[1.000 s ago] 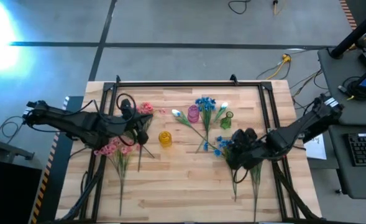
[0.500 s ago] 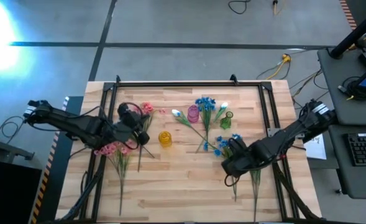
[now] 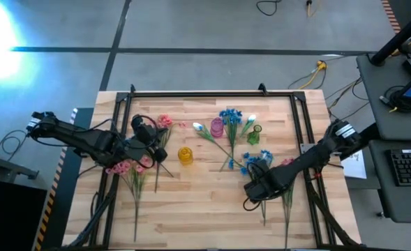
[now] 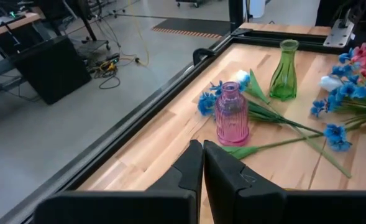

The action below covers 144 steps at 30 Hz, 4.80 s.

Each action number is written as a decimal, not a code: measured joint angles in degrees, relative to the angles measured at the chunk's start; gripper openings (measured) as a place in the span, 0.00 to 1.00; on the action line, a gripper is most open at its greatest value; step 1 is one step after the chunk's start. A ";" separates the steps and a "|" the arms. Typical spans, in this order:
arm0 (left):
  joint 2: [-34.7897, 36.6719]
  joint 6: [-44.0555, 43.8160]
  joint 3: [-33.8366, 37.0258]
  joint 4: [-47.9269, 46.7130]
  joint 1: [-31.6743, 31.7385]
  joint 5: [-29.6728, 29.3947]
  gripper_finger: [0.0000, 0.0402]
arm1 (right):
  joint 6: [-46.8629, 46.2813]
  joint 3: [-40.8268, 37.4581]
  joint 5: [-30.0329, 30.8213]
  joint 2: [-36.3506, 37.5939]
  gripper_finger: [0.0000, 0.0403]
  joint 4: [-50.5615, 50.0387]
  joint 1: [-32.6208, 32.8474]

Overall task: Sort flowers into vase by color
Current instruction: Put the bottom right blue flowers into the purple flower vase

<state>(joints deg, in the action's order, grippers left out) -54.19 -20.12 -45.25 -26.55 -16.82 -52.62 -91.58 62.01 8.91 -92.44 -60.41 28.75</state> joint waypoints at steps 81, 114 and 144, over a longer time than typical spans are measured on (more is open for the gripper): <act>-0.12 -1.23 0.04 1.21 0.03 1.40 0.00 | 42.02 -4.02 20.05 23.95 0.07 25.82 -6.07; -2.96 7.39 0.06 16.71 0.04 12.81 0.00 | 95.97 -33.19 18.55 23.46 0.07 118.29 -28.74; -3.83 13.90 0.06 15.98 0.59 -4.88 0.00 | 100.11 -24.45 19.68 6.09 0.07 128.84 -37.15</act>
<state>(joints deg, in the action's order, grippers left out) -58.02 -6.22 -45.19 -10.57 -16.23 -57.50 8.54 37.56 28.59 -86.35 68.43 -8.40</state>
